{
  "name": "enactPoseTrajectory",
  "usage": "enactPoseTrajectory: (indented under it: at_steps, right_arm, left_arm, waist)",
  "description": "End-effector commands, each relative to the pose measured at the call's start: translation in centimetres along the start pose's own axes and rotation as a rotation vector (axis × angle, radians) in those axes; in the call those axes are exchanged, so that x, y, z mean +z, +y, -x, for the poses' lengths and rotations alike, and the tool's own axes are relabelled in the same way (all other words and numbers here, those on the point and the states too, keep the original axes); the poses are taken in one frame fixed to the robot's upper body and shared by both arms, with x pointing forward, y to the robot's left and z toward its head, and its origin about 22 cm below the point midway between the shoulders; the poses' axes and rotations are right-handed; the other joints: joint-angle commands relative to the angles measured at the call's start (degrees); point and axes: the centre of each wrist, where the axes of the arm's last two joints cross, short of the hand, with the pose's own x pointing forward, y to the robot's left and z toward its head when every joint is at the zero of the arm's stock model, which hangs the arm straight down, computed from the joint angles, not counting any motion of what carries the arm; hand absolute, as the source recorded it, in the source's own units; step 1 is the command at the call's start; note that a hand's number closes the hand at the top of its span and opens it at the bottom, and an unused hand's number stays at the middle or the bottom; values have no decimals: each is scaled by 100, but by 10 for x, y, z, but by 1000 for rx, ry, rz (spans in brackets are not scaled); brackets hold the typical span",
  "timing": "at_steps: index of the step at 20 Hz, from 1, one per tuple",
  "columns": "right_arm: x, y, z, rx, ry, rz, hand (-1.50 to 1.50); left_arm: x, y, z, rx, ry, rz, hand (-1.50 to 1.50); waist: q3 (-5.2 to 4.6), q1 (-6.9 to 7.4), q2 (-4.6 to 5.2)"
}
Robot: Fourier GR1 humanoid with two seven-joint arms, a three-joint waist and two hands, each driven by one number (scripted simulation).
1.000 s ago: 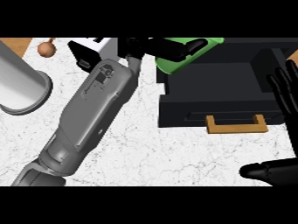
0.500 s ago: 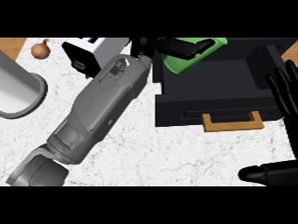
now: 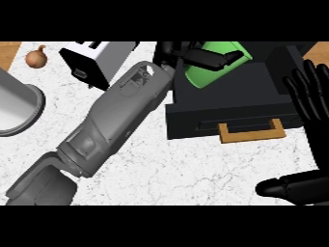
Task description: Pick up the cup, place it into the drawer and close the drawer
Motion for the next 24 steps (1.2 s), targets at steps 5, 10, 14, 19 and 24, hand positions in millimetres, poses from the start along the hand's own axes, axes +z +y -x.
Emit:
enactPoseTrajectory:
  at_steps: [5, 10, 14, 19, 24]
  right_arm:
    - [-4, -1, 1, -22, -15, -22, -150]
    - [-6, 9, 8, -47, -34, -38, -150]
    - [-6, 1, 3, -60, -37, -36, -150]
    - [3, 1, 0, -111, -21, -36, -150]
    - [2, -29, -9, -89, -14, -36, -150]
  left_arm:
    - [7, -8, 11, -161, 31, 40, -150]
    - [1, -10, 3, -135, 18, 18, -150]
    - [4, -11, 2, -25, -9, 30, -150]
    - [0, -13, -10, 119, -96, 30, -150]
    - [-2, -18, -27, 231, -86, 25, -150]
  waist:
    - [6, -129, 24]
    - [6, -210, 71]
    - [1, -123, 43]
    - [-5, 90, -19]
    - [-5, 360, -92]
